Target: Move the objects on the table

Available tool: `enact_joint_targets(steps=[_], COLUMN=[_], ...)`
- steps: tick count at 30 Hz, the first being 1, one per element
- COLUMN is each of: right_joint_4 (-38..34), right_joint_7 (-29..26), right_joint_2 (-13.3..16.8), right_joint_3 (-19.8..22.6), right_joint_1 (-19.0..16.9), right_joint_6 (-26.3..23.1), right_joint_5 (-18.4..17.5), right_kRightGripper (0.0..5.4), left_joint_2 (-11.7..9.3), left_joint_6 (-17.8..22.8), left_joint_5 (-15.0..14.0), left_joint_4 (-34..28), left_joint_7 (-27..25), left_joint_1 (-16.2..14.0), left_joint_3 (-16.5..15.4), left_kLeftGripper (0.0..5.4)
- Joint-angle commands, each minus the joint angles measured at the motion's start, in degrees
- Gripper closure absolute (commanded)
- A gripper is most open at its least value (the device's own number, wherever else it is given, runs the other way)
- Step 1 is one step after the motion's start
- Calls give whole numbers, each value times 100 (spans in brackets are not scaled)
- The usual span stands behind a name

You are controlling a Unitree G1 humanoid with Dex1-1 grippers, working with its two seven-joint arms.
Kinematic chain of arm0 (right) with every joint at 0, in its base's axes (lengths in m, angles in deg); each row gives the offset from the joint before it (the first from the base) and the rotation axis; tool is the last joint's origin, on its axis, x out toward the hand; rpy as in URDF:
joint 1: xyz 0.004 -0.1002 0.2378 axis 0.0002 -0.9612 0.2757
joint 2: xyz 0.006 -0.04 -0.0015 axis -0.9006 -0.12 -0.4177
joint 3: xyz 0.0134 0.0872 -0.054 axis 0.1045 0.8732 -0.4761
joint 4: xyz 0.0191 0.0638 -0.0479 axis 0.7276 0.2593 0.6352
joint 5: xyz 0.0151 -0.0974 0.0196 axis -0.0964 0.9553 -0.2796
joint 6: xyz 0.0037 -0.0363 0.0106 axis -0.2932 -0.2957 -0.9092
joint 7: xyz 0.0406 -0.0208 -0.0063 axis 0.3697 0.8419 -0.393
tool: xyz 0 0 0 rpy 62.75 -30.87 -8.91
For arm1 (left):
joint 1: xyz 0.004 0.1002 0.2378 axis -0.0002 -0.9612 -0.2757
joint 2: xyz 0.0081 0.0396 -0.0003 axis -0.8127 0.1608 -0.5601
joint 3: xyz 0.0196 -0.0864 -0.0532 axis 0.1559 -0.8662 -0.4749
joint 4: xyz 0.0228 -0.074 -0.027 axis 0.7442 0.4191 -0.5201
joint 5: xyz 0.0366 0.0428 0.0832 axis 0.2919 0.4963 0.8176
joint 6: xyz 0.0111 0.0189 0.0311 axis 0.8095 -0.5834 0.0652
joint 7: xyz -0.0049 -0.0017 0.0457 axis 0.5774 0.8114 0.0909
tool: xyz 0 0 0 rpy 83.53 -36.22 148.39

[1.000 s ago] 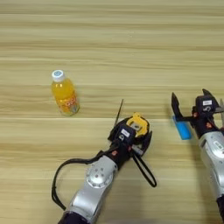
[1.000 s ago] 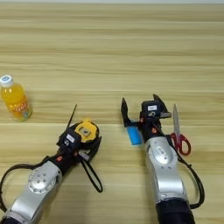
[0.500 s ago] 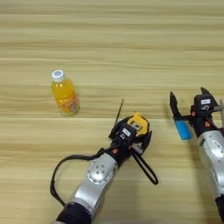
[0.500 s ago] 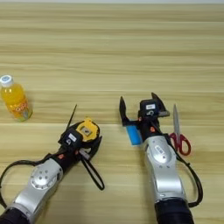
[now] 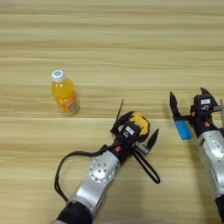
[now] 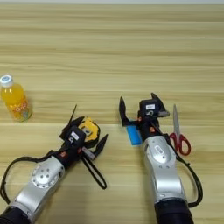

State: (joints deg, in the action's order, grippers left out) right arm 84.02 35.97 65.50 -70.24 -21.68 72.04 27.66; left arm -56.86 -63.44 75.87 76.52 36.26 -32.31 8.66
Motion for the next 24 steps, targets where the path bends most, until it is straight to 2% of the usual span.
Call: enact_joint_targets(steps=[1, 5, 7, 11, 16, 20, 24], right_joint_4=[-84, -103, -117, -152, -312, -495, -800], right_joint_7=[3, -16, -39, -113, -342, -632, -1079], right_joint_2=[2, 9, 11, 23, 56, 66, 65], right_joint_3=[-8, -11, -22, -64, -275, -528, -814], right_joint_1=[-17, -30, -44, -74, -188, -325, -521], right_joint_6=[-74, -74, -66, -48, 35, 95, 19], right_joint_5=[16, 9, 5, -2, 49, 22, -190], right_kRightGripper=[0, 0, 0, 0, 0, 0, 0], left_joint_2=[158, 36, -28, -152, -167, -126, -94], left_joint_6=[-22, 113, 179, 228, 199, 123, 195], left_joint_5=[-143, -246, -276, -336, -383, -322, -248], left_joint_4=[-703, -1140, -1191, -956, -443, -65, -137], left_joint_7=[-49, -2, 92, 349, 594, 767, 928], left_joint_1=[-146, -171, -117, 16, 128, 189, 134], left_joint_3=[-23, -254, -481, -1003, -1471, -1646, -1715], left_kLeftGripper=[1, 1, 1, 1, 1, 1, 1])
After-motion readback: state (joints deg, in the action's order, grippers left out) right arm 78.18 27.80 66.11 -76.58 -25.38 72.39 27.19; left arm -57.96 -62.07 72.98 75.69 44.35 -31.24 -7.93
